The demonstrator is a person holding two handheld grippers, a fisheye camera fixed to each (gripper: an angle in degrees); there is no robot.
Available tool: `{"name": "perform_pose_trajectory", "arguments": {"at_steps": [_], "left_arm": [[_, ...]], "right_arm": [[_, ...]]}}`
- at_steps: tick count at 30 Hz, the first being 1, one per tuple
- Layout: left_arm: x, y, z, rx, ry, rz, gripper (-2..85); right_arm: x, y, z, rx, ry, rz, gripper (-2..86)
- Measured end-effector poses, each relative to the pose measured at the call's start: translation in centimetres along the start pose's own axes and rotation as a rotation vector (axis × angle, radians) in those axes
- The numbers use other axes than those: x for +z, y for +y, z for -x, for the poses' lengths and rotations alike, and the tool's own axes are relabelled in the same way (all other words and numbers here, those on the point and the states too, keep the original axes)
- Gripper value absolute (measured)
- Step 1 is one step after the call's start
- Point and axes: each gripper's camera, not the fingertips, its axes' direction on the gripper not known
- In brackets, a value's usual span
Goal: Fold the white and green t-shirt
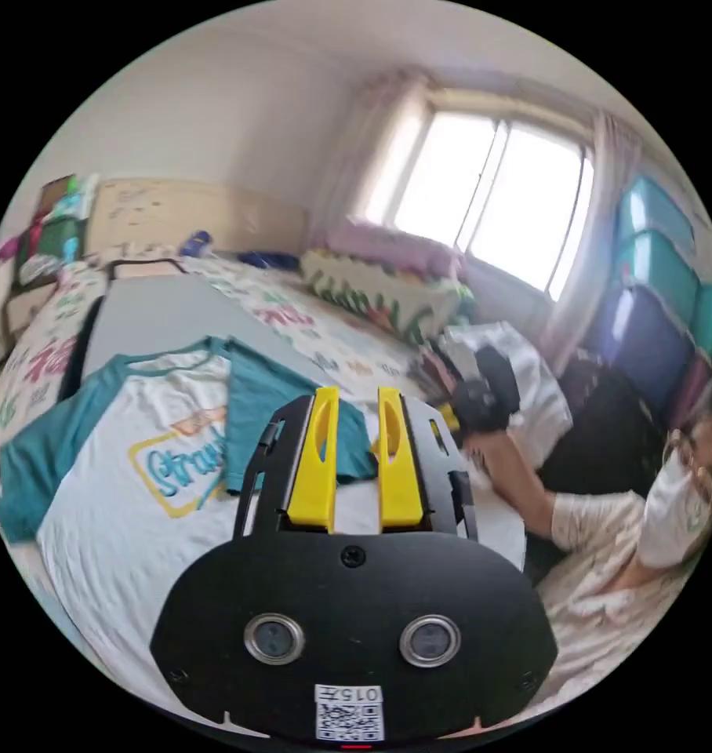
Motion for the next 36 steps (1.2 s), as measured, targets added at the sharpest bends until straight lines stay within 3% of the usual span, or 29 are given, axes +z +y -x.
{"name": "perform_pose_trajectory", "arguments": {"at_steps": [2,4,8,12,15,19,21,24,26,32,36], "left_arm": [[-4.7,-1.1,4.3,-0.171,-0.049,-0.106,7.1],[-7.4,-1.9,7.0,-0.202,-0.124,-0.059,6.4],[-13.4,-0.6,13.9,-0.367,-0.505,0.035,11.0],[-18.0,0.4,20.3,-0.541,-0.601,0.005,15.4],[-18.5,-0.5,23.6,-0.549,-0.560,0.003,15.8],[-15.6,-1.6,27.1,-0.502,-0.568,0.143,16.7],[-16.8,-1.7,27.6,-0.531,-0.567,0.101,13.1],[-17.6,-1.5,30.7,-0.539,-0.299,0.091,4.1],[-18.6,-1.2,32.7,-0.584,-0.213,0.072,3.2],[-21.4,-0.4,34.5,-0.596,-0.102,-0.042,0.4],[-22.3,1.3,36.7,-0.679,0.021,-0.150,0.3]], "right_arm": [[-0.8,0.2,0.6,0.003,-0.001,-0.005,-0.5],[-1.5,0.3,1.3,-0.003,-0.010,0.007,-0.4],[-2.8,0.0,3.2,-0.008,0.030,0.018,-0.4],[-3.9,-0.9,4.8,-0.022,0.076,0.048,-0.7],[-5.3,-2.7,5.6,-0.012,0.061,0.133,-1.0],[-9.4,-7.5,9.6,-0.050,0.162,0.076,-1.0],[-11.2,-11.1,11.8,-0.071,0.189,0.000,-1.0],[-12.6,-18.9,15.6,-0.098,0.164,-0.176,-1.0],[-10.5,-26.8,18.4,-0.117,0.111,-0.229,-0.9],[0.2,-45.3,23.2,0.020,-0.116,-0.120,1.8],[5.5,-52.7,24.2,0.165,-0.100,-0.059,5.0]]}}
